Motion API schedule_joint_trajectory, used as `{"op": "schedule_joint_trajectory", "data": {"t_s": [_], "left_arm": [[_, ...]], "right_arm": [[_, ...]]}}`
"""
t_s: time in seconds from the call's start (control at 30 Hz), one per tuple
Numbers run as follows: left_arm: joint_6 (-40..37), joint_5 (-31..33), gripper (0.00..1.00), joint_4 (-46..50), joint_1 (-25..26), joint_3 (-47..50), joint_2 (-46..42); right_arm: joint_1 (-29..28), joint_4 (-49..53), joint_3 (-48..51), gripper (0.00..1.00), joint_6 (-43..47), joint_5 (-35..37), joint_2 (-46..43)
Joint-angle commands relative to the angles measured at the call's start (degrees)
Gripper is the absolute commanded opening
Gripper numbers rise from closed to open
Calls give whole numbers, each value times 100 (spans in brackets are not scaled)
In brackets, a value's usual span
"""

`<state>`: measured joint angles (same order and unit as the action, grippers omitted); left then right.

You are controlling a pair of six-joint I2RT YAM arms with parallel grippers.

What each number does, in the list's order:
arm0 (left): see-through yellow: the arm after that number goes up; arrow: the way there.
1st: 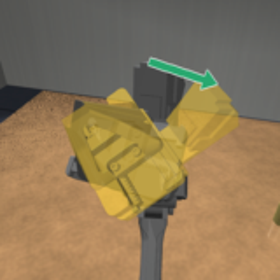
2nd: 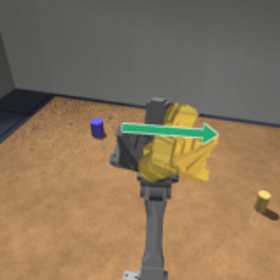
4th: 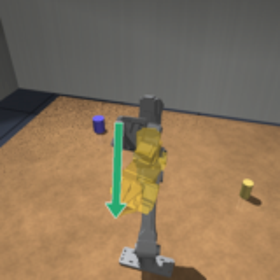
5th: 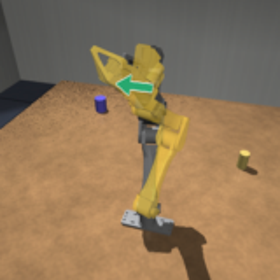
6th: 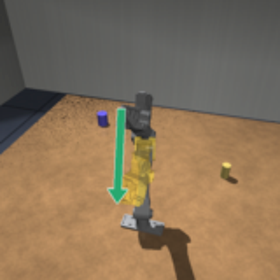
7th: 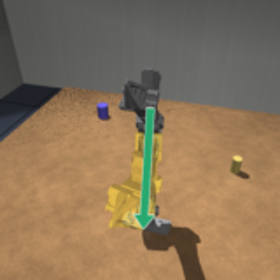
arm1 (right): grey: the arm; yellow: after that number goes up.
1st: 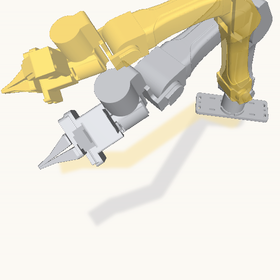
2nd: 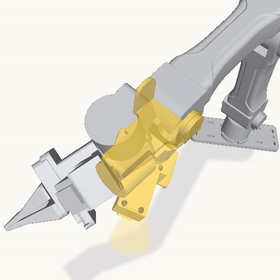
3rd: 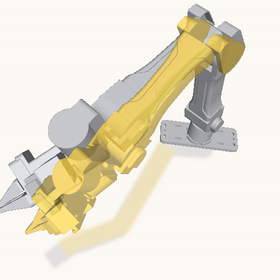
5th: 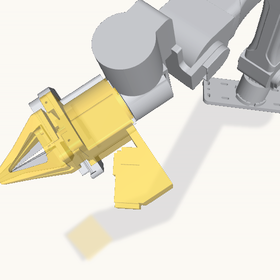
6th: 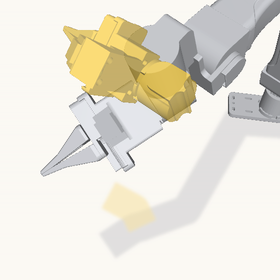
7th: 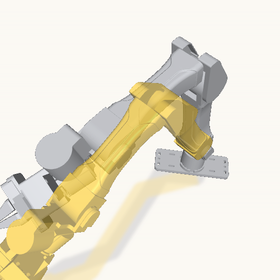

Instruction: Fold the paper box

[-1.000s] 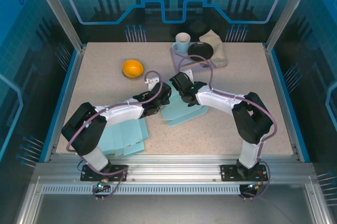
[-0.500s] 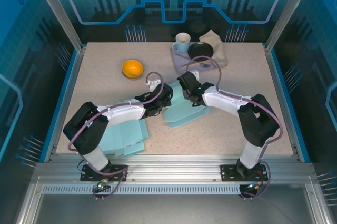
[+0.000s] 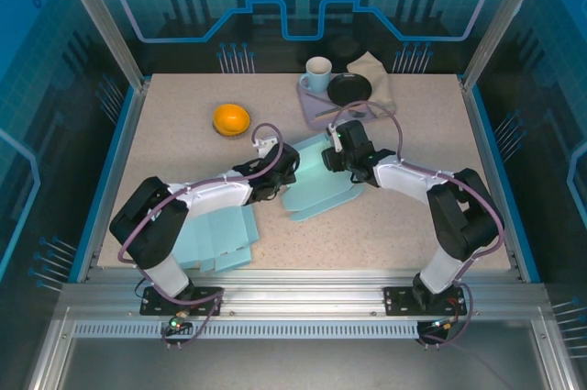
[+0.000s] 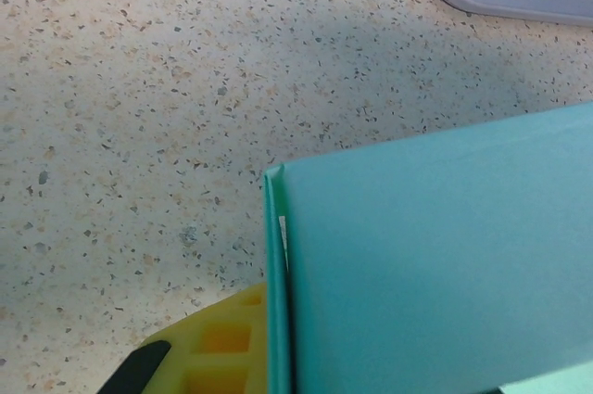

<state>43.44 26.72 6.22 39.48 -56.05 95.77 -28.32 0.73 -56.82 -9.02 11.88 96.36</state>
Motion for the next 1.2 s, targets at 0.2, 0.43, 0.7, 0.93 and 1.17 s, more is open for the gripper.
{"op": "schedule_joint_trajectory", "data": {"t_s": [0.2, 0.43, 0.7, 0.93, 1.17], "left_arm": [[-282, -339, 8, 652, -18, -127, 64], [-290, -331, 8, 843, -20, -248, 178], [-258, -336, 8, 1075, -22, -413, 311], [-213, -134, 8, 1289, -27, -503, 328], [-117, -183, 8, 1271, -24, -554, 474]], "right_arm": [[460, -491, -68, 46, 388, 312, -10], [494, -490, -180, 46, 352, 253, -34], [495, 204, -598, 31, -140, 1477, 87], [550, 1512, -870, 26, -1362, 3117, 152], [230, 1324, -749, 40, -1191, 3173, -104]]}}
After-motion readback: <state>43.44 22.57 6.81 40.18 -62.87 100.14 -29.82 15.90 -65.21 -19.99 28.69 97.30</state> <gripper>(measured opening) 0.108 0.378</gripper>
